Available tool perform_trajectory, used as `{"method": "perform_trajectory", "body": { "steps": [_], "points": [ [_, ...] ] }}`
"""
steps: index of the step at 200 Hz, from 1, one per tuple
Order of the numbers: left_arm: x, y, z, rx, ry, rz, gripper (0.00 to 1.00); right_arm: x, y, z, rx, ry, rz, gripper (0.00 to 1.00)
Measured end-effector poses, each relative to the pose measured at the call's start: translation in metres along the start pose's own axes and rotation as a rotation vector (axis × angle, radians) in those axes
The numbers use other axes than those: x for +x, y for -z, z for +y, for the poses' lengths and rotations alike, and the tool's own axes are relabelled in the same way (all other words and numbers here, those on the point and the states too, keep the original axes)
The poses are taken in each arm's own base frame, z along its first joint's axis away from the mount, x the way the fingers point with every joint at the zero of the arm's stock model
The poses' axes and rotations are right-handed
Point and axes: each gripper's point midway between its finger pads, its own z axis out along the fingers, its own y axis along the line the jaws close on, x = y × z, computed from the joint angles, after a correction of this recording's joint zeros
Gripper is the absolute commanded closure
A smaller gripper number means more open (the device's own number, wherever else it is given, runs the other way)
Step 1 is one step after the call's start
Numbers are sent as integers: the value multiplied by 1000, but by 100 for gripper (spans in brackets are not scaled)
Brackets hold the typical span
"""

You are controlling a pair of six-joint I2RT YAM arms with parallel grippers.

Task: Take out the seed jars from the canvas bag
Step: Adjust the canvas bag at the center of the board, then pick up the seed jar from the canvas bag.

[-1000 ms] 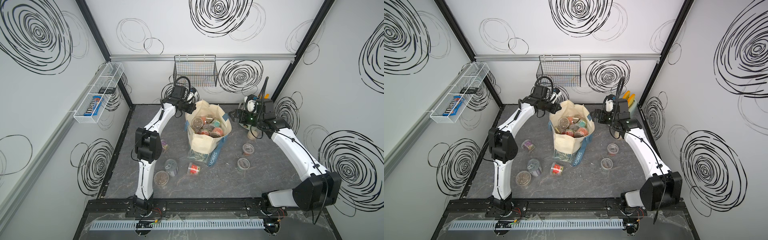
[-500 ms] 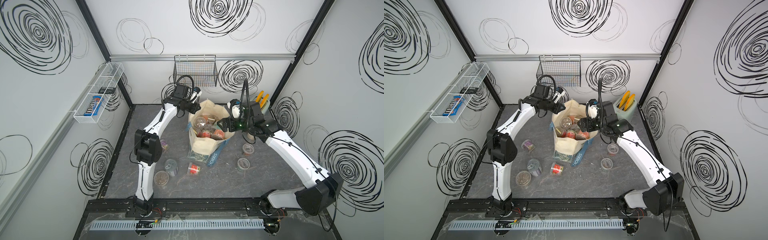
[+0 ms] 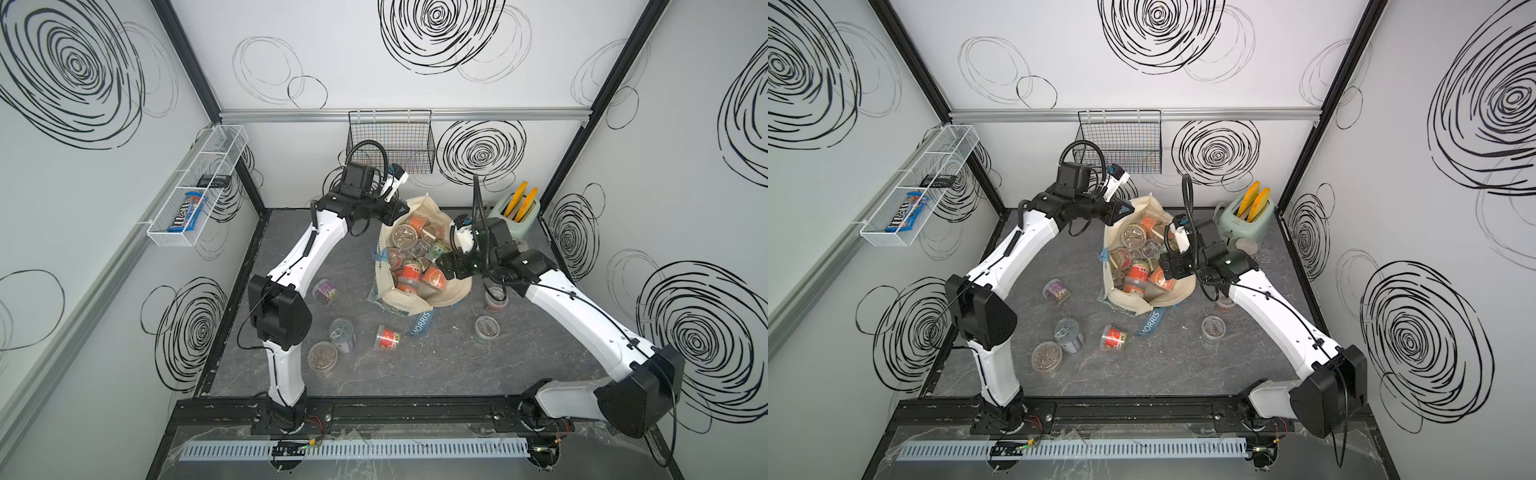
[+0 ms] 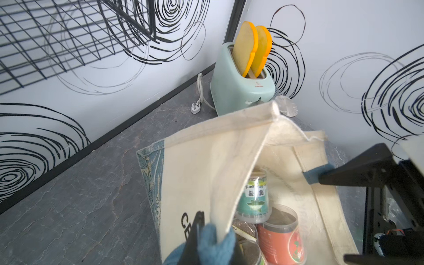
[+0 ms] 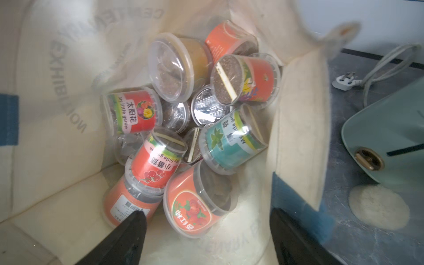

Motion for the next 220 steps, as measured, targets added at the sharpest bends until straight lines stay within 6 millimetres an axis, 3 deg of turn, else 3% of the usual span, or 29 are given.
{"method": "perform_trajectory", "body": {
  "steps": [50,81,84,114,155,179,220],
  "points": [
    [1,-1,-2,6,4,-7,100,11,-11,19,-8,-127,41,10],
    [1,-2,-2,8,5,-9,100,37,-21,24,32,-267,97,6],
    [1,-1,-2,8,5,-10,100,40,-22,24,36,-286,104,0],
    [0,0,-3,9,6,-11,100,64,-31,17,81,-487,142,3],
    [1,1,-4,13,7,-11,100,64,-44,15,83,-648,83,0],
    [2,1,-4,13,19,-10,100,60,-49,12,89,-690,34,6],
    [3,-1,-4,18,42,-13,100,59,-67,8,114,-716,14,8]
  ]
}}
